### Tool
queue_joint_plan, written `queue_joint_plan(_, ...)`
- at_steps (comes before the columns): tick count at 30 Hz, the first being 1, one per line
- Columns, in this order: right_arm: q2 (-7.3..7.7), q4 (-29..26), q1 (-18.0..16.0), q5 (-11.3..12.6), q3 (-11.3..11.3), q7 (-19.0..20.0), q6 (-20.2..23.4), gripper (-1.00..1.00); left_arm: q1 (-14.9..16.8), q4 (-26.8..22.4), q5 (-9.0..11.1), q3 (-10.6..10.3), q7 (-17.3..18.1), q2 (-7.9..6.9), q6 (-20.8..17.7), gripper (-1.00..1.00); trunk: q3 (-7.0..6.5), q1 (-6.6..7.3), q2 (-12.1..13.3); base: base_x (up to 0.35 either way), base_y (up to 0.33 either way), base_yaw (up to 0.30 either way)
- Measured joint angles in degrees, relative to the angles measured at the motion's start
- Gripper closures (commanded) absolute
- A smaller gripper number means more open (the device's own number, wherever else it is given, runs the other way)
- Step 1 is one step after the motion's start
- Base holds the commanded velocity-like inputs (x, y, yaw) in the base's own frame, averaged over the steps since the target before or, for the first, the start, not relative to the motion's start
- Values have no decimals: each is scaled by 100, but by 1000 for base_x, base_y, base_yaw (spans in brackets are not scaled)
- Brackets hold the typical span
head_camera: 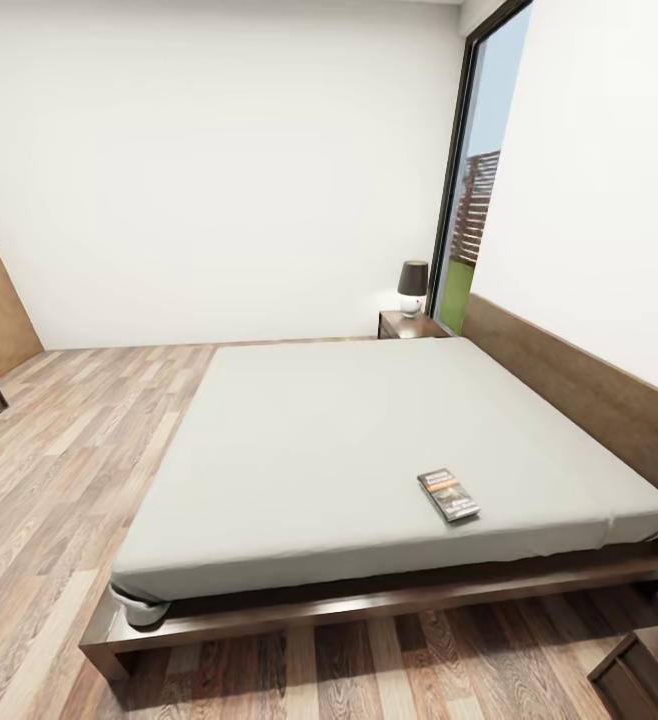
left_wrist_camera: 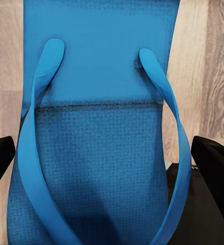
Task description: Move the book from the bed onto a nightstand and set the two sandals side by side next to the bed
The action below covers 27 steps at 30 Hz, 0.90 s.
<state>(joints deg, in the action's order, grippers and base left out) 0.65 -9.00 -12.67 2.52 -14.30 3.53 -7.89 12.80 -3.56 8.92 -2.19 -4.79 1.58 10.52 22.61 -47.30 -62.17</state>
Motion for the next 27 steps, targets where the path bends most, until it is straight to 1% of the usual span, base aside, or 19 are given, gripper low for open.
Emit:
queue_joint_plan(6,-13,0,-2,2,6,-7,26,100,0,0,0,-3,0,-1,0,100,108,-132,-241,0,0,0)
queue_joint_plan(8,-14,0,-1,2,42,-8,29,100,0,0,-1,-5,0,-1,0,100,144,-176,-321,0,0,0)
queue_joint_plan(12,-12,0,0,-3,299,-8,38,100,0,0,0,-2,0,1,0,100,216,-264,-482,0,0,0)
queue_joint_plan(13,-10,-1,0,-4,410,-7,40,100,0,0,0,-1,0,0,0,100,234,-286,-522,0,0,0)
queue_joint_plan(17,-8,-1,-3,-5,546,-5,42,100,0,0,3,-1,0,4,-2,100,306,-373,-682,0,0,0)
queue_joint_plan(27,4,-1,-2,-6,614,1,43,100,9,0,-10,-9,48,7,-76,100,485,-593,-1084,0,0,0)
